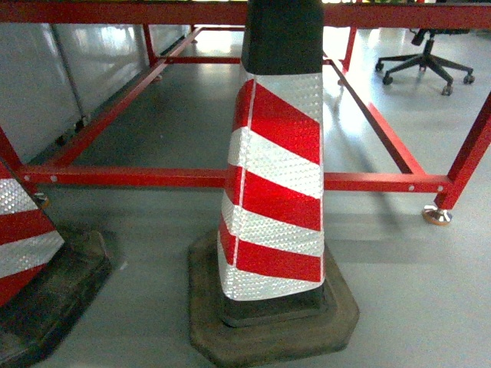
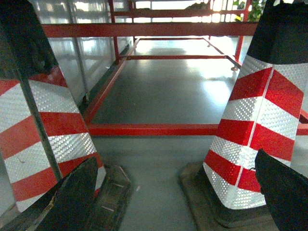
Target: Pick blue part to blue bin on bottom shelf
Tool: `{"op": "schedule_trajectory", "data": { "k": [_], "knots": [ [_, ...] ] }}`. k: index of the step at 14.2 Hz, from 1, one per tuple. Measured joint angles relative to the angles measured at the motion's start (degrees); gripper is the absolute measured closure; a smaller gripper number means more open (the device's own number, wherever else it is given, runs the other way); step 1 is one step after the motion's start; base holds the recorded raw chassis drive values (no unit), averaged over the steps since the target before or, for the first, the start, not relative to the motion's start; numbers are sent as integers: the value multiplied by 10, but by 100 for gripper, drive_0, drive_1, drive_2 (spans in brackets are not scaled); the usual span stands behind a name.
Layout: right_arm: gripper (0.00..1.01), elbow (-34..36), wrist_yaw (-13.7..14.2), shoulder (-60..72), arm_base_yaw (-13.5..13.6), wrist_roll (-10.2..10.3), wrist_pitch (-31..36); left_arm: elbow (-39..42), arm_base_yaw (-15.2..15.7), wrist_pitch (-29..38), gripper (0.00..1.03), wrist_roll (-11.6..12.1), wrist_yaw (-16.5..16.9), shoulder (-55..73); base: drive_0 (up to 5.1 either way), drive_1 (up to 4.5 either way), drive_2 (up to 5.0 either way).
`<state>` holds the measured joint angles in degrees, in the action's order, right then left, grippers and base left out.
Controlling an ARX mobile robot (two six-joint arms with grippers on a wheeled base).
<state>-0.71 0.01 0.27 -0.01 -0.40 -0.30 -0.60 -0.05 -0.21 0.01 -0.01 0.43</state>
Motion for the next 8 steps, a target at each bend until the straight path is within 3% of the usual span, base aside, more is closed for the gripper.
{"op": "schedule_trajectory", "data": {
  "k": [8],
  "knots": [
    [3, 0, 0, 0, 0, 0, 0, 0, 0, 0, 5, 0, 0, 0, 0, 0, 0]
  ]
}}
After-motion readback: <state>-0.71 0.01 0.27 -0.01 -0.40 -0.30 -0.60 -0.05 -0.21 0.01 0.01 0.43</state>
